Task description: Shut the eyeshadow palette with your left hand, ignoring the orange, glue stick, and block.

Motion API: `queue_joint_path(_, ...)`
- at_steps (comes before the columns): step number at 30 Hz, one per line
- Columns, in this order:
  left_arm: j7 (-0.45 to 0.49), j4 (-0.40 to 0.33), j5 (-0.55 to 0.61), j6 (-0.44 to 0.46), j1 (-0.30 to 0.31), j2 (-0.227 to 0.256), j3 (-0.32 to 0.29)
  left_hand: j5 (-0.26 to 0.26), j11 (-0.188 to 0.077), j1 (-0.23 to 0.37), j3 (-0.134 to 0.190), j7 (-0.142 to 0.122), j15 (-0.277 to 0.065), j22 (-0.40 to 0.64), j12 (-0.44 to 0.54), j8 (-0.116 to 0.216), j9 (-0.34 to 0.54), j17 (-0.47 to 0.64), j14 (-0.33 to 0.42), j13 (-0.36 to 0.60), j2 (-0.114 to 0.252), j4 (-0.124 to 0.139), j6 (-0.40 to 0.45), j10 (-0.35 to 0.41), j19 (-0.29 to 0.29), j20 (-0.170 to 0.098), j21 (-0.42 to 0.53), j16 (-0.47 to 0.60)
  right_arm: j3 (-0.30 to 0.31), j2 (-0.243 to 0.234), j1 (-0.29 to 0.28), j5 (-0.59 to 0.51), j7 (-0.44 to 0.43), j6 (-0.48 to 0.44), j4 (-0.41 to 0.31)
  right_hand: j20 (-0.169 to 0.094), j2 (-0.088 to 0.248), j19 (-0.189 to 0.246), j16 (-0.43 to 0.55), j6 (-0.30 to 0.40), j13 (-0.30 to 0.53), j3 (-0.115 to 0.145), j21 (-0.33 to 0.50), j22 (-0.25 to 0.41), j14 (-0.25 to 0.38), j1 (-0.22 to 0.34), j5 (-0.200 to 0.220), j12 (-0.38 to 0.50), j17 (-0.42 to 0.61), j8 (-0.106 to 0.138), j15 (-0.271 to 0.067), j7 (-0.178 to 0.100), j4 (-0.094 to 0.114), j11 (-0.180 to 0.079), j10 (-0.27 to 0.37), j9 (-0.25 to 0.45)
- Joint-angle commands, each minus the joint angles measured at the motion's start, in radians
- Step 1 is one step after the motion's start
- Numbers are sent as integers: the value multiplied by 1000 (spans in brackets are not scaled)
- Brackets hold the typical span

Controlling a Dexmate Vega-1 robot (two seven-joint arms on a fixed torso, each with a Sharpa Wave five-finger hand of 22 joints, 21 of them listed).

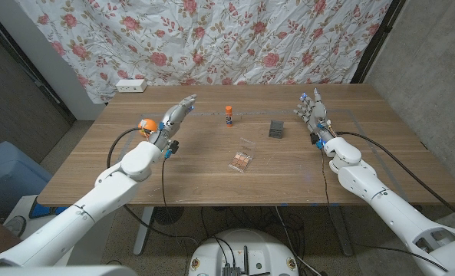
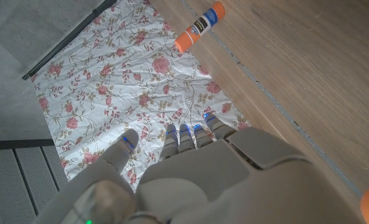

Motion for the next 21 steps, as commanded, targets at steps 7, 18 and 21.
queue_joint_path(7,23,-153,178,103,11,67,24,-3,-1,20,5,-1,-2,2,10,5,4,3,6,3,94,-23,15,17,-2,-18,-9,-1,0,0,0,0,0,0,0,0,99,4,3,-1,2,-1,5,3,-4,0,3,5,4,5,-120,-8,5,-4,1,5)
queue_joint_path(18,41,-267,302,251,-10,84,53,-7,-2,35,9,0,1,2,11,7,4,3,17,3,94,-49,40,36,-4,-16,-14,-1,0,0,0,0,0,0,1,0,99,4,3,0,2,-1,5,3,-3,0,3,5,4,5,-118,-8,5,-5,1,5)
queue_joint_path(21,25,-299,329,290,-27,86,69,-8,-4,39,11,-3,0,2,9,4,4,3,17,3,95,-54,37,34,-6,-16,-16,-2,0,0,0,0,1,1,1,0,99,4,3,0,2,-1,5,3,-4,0,3,5,4,5,-119,-9,5,-5,2,5)
